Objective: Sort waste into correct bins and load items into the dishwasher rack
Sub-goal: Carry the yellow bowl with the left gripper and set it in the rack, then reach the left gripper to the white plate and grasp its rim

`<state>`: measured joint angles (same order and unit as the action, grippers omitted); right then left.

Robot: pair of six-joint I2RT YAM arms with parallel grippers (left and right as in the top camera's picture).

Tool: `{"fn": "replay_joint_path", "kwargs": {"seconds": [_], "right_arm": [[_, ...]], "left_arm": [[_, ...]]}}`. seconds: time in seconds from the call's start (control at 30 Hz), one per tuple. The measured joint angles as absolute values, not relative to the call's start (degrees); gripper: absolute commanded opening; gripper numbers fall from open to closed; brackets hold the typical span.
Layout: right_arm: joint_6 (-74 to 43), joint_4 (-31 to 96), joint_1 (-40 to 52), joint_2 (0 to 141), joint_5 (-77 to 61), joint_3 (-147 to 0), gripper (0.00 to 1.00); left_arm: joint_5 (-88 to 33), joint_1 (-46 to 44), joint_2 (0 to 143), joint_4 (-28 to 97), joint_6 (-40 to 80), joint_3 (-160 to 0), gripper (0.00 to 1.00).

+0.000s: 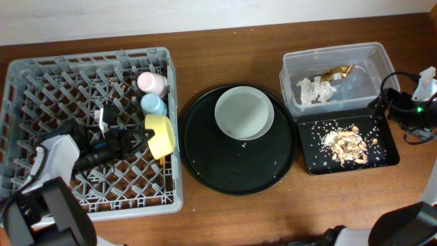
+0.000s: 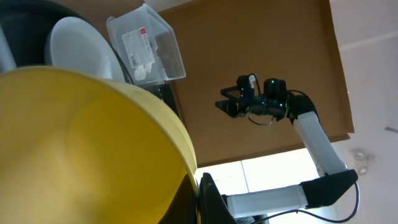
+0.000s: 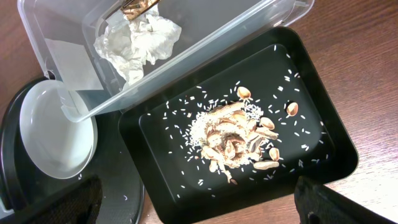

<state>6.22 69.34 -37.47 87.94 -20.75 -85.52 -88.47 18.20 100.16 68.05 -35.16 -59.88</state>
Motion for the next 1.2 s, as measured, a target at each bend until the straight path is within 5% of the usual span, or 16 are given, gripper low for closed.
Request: {"fn": "replay_joint_path", "kwargs": {"seconds": [0.3, 0.4, 0.43, 0.47, 0.8, 0.93, 1.07, 1.2], "right_arm": [[6.22, 69.34, -37.47, 87.94, -20.78, -85.52, 0.99], [6.17, 69.34, -37.47, 87.94, -20.78, -85.52, 0.99], [6.2, 69.34, -37.47, 87.94, -20.75, -85.52, 0.99], [6.22, 69.34, -37.47, 87.94, -20.78, -85.52, 0.98], [6.22, 69.34, -37.47, 87.94, -20.78, -85.52, 0.99], [6.17, 69.32, -37.47, 87.94, -20.75, -85.52, 0.99], [6.2, 69.3, -37.47, 87.94, -20.73, -85.52, 0.99], [6.17, 69.32, -37.47, 87.94, -20.75, -85.52, 0.99]], "left_arm": [[-87.13, 21.8, 103.74, 65.69, -35.53, -59.61, 0.06], [-80.27, 26.0, 104.73, 65.71, -34.79, -59.55, 0.16], [-77.76, 27.11, 104.97, 66.24, -34.3, -59.48, 0.41], [-76.07, 28.08, 104.99, 66.74, -33.69, -59.46, 1.0], [-67.35, 33.89, 103.88, 82.24, -32.18, -73.3, 0.99], [-63.53, 31.77, 95.15, 77.87, -25.26, -79.53, 0.99], [-45.8, 18.24, 83.77, 62.24, -5.19, -83.15, 0.99], [-29.58, -6.2, 81.23, 49.3, 7.92, -84.31, 0.99]]}}
